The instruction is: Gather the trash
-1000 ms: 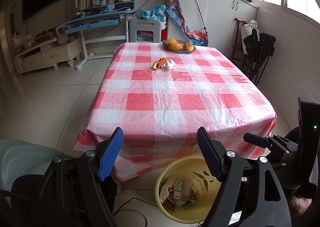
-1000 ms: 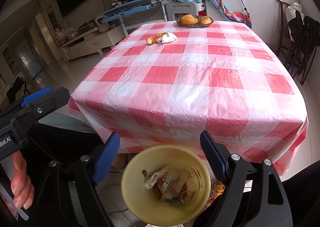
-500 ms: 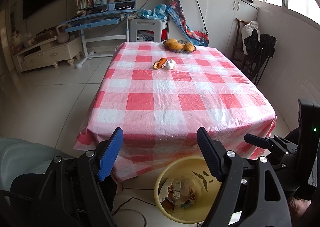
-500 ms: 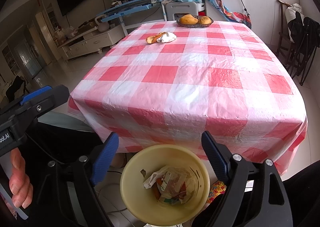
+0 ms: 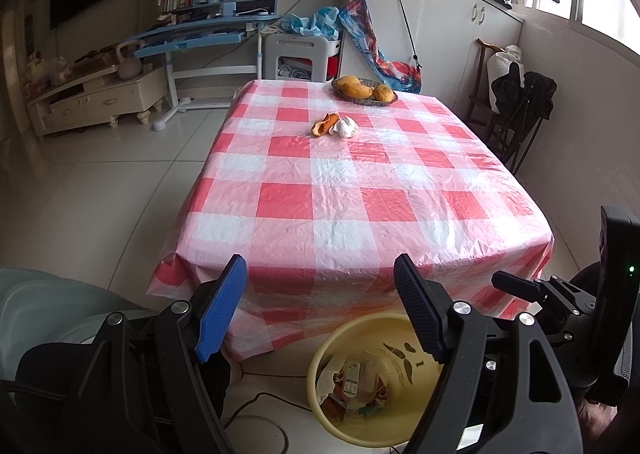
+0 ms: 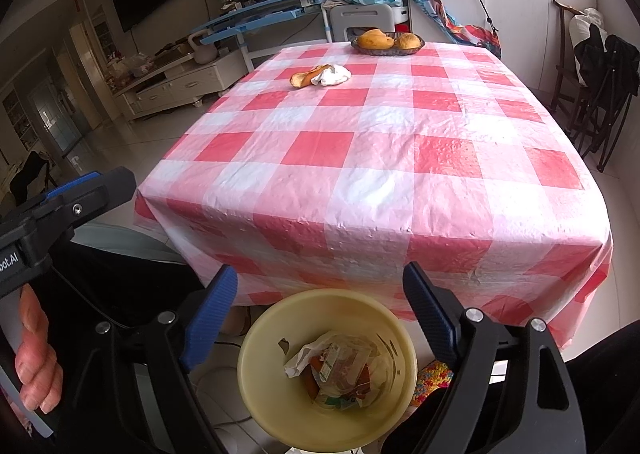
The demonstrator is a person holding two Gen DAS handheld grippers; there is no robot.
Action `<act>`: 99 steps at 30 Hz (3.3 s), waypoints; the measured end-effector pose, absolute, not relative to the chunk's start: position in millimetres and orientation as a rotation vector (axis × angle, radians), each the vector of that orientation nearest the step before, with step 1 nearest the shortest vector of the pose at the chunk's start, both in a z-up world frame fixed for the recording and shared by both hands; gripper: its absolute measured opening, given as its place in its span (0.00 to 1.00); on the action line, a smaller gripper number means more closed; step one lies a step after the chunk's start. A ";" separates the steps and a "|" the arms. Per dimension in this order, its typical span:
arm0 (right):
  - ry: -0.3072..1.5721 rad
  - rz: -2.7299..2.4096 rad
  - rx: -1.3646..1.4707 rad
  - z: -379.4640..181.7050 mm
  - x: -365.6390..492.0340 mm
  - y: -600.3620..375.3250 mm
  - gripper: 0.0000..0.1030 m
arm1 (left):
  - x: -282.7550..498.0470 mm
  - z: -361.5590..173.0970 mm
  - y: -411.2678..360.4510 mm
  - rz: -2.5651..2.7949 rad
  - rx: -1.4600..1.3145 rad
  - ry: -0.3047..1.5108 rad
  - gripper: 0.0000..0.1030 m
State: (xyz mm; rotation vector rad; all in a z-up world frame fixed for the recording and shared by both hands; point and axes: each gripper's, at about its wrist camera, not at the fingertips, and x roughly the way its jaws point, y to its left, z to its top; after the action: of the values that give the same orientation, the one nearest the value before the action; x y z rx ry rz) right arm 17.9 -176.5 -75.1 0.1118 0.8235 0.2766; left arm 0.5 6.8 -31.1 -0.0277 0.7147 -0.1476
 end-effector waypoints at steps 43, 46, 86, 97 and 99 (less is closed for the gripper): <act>0.866 0.291 0.110 -47.8 203.2 -150.1 0.79 | 35.2 -55.5 33.1 -0.088 -0.178 0.847 0.71; 0.882 0.285 0.095 -49.6 221.2 -145.8 0.78 | 37.5 -56.8 32.8 -0.089 -0.176 0.851 0.71; 1.044 0.453 0.051 -68.6 214.1 -230.0 0.30 | 296.9 -44.7 -46.4 -0.122 0.044 0.868 0.71; 1.012 0.475 -0.017 -67.4 214.9 -215.8 0.34 | 326.9 -78.8 -67.5 -0.133 0.107 0.934 0.17; 1.017 0.479 0.015 -68.2 216.8 -221.9 0.31 | 320.9 -75.9 -66.5 -0.155 0.091 0.928 0.17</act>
State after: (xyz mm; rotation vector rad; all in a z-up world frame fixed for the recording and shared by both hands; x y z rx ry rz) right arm 216.8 -221.9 -68.2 0.0154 1.0174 0.4787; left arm 320.9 -66.5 -75.9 0.0907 0.9285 -0.1549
